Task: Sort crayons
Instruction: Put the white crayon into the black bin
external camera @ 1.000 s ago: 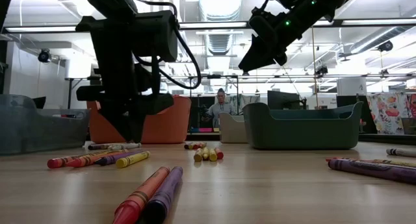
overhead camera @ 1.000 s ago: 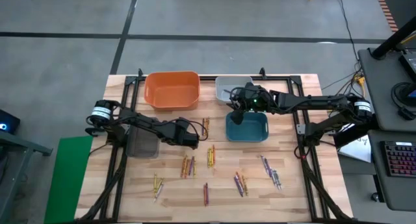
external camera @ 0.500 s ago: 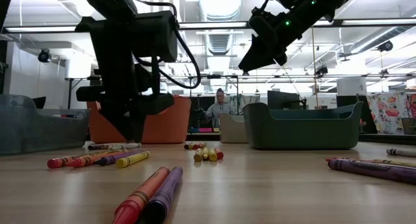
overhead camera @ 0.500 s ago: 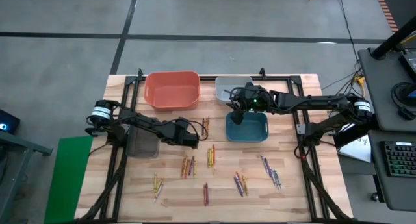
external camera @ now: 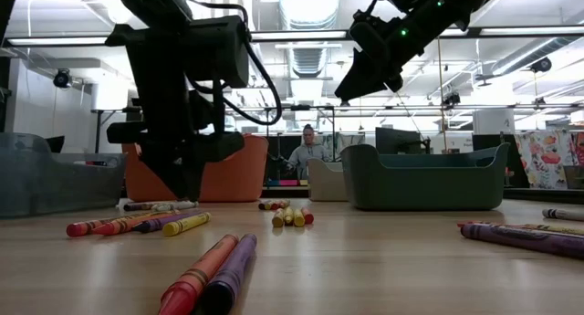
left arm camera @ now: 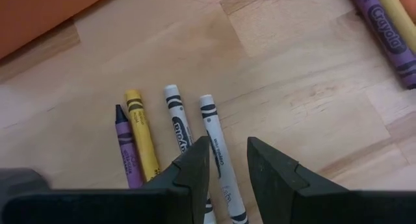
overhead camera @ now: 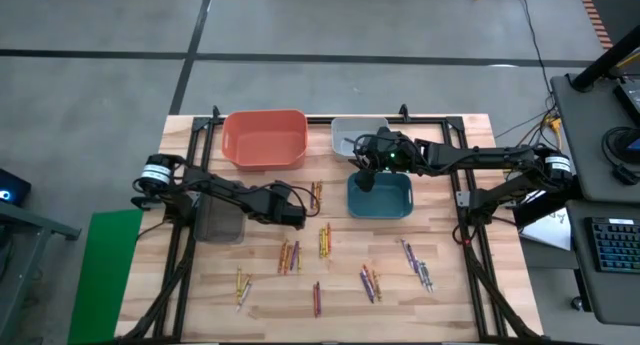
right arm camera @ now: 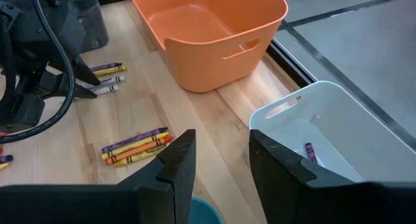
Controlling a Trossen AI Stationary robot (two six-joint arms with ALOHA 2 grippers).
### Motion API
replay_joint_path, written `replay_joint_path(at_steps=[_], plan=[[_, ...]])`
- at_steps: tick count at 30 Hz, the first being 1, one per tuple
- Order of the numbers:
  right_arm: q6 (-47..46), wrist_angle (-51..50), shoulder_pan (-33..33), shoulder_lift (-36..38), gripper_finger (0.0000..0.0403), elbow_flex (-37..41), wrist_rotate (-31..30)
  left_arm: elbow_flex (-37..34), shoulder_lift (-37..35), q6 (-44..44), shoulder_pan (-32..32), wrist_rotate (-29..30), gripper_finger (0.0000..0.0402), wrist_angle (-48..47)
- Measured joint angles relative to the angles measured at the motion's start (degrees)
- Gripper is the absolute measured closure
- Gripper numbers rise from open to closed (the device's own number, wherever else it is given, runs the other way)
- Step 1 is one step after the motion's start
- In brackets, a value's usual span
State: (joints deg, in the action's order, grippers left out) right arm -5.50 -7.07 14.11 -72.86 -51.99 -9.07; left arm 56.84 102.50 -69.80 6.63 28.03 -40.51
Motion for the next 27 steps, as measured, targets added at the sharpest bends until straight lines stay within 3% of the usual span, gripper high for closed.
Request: replay_joint_path(at_steps=[17,27], plan=[[0.0,0.0,0.0,0.0,0.0271,0.0,0.0,0.0,1.6,0.0,0.0,-0.9,0.0315,0.7],[0.1,0.0,0.0,0.0,0.0271,0.0,0.0,0.0,1.6,0.0,0.0,-1.2,0.0339,1.6]])
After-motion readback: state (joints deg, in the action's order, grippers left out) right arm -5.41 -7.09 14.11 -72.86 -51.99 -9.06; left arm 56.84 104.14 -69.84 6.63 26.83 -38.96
